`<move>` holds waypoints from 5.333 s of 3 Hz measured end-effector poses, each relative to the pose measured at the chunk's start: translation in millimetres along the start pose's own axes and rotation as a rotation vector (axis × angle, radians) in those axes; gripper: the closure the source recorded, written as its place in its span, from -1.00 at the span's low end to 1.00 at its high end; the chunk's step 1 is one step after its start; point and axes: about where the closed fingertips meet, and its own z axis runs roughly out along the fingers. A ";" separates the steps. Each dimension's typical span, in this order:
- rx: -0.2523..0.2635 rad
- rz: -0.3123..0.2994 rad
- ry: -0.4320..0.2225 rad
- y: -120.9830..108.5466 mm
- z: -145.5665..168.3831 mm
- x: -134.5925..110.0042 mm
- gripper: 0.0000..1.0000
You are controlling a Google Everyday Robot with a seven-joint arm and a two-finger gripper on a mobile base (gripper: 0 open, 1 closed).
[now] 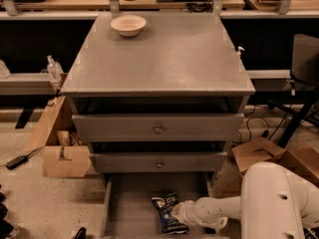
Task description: Pick blue chip bag from bottom drawer and place on counter
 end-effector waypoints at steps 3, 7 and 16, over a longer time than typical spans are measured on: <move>-0.006 0.000 -0.001 3.2 2.3 -0.8 -1.00; -0.014 0.044 0.126 -18.2 27.5 2.6 -1.00; -0.066 -0.148 -0.089 15.6 -171.4 -35.5 1.00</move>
Offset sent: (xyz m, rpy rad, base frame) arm -0.0007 0.0012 -0.0007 0.0010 0.0015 0.0013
